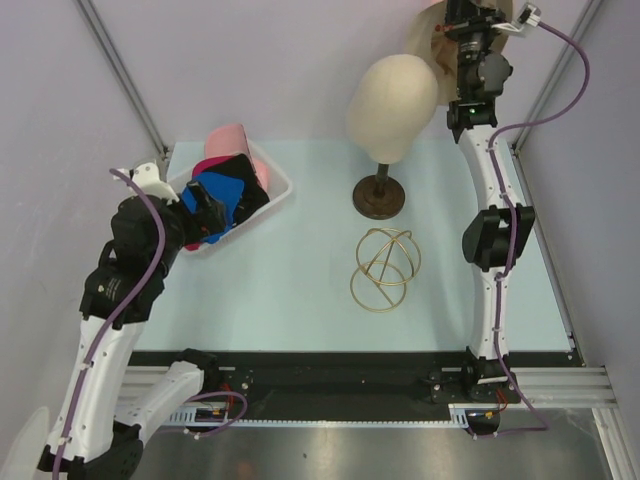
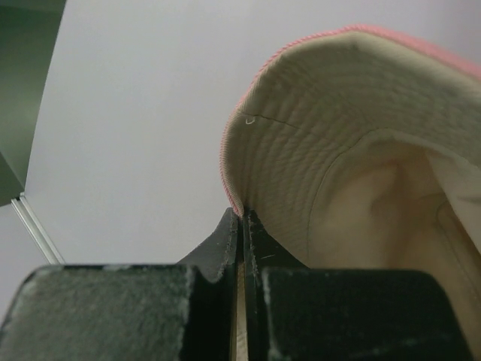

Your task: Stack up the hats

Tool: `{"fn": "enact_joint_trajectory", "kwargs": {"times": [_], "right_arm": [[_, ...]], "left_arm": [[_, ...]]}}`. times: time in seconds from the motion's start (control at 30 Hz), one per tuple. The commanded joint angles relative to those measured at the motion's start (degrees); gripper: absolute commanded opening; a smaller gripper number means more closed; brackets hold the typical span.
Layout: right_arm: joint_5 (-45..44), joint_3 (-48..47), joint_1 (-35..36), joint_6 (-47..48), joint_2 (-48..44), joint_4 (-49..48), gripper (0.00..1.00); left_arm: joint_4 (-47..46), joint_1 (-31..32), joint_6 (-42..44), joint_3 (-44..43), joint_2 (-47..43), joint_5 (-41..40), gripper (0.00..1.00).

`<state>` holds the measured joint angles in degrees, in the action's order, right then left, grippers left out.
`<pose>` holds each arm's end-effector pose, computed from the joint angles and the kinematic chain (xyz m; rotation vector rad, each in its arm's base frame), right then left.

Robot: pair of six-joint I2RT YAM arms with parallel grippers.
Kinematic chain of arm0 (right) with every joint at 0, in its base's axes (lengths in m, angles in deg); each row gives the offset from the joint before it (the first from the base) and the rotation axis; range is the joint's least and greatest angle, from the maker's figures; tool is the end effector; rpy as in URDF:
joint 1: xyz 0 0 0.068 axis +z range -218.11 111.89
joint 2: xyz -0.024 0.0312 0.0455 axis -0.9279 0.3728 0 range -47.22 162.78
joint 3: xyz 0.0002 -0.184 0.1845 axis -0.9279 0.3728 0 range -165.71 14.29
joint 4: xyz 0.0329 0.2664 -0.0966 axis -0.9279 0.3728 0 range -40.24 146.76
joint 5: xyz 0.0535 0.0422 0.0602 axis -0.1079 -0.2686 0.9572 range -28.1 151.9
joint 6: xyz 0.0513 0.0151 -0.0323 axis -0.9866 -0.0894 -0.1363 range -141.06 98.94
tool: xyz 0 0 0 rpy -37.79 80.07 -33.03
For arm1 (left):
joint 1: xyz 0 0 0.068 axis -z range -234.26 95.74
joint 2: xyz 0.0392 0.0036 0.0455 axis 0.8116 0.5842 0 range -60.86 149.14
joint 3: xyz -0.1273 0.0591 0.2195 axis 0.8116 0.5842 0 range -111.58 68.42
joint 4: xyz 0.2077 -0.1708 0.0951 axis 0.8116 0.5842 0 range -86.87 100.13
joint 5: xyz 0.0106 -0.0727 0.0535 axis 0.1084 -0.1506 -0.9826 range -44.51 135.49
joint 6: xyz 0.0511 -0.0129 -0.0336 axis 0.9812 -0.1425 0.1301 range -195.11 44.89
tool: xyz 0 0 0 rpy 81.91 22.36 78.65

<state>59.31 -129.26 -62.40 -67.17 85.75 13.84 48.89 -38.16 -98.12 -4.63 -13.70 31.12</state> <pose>0.5273 0.0505 0.4941 0.3123 0.7200 0.8422 0.1752 -0.0382 0.4290 -0.2832 1.8914 -0.2212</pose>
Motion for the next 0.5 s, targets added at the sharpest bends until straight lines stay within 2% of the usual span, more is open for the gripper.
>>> {"fn": "enact_joint_trajectory", "kwargs": {"times": [0.0, 0.43, 0.47], "right_arm": [[2.1, 2.0, 4.1, 1.1, -4.4, -2.5, 0.00], [2.0, 23.5, 10.4, 9.3, -21.1, -3.5, 0.00], [4.1, 25.0, 10.8, 9.5, -22.2, -2.9, 0.00]], "left_arm": [[-1.2, -0.5, 0.2, 0.4, 0.6, 0.0, 1.00], [-2.7, -0.5, -0.5, 4.0, -1.2, 1.0, 1.00], [-2.9, -0.5, -0.6, 4.3, -1.3, 1.2, 1.00]]}}
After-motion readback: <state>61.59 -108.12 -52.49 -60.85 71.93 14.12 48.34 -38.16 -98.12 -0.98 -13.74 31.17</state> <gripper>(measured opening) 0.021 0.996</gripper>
